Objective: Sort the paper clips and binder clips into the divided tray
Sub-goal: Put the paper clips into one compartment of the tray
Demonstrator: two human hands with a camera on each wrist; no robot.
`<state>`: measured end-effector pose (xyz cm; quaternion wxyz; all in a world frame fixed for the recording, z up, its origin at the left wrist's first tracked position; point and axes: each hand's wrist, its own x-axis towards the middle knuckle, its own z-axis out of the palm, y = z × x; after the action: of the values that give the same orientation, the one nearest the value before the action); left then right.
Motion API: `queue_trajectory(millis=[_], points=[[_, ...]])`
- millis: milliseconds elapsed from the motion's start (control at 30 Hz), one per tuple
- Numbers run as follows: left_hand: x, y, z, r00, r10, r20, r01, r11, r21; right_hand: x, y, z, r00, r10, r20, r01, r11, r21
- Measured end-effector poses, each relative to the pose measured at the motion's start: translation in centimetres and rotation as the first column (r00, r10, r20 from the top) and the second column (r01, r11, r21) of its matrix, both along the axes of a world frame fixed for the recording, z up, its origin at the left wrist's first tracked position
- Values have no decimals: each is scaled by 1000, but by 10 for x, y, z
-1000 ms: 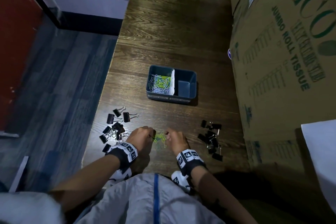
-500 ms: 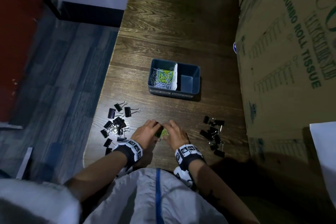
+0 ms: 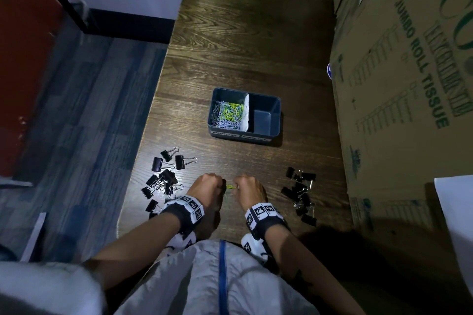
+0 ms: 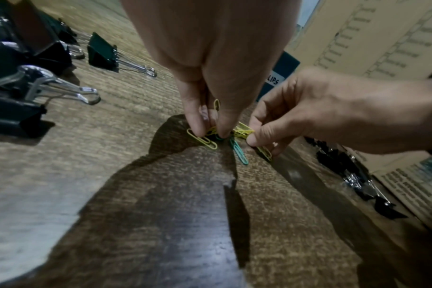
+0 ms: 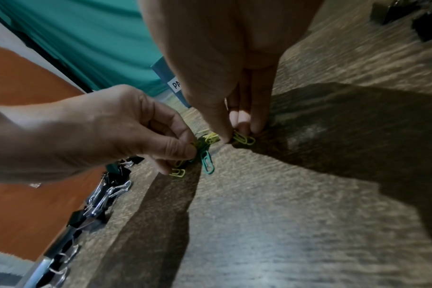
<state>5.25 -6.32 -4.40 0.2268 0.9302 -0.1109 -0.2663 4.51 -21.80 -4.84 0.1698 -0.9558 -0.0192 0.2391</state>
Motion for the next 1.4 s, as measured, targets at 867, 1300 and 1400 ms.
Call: queue_trajectory(millis=[867,1300,1400], points=[[142,-1,71,791,511,337,-369,837,-404,109,-18,113,883,-444,154,342,832,438],[11,40,3,997,54,56,-51,997,-52,91,-13,61,948,-256,189,170,910,379],[-7,44,-4,997,-18,74,25,996,-88,47,-24,12,993,-111,-35,115,980,162]])
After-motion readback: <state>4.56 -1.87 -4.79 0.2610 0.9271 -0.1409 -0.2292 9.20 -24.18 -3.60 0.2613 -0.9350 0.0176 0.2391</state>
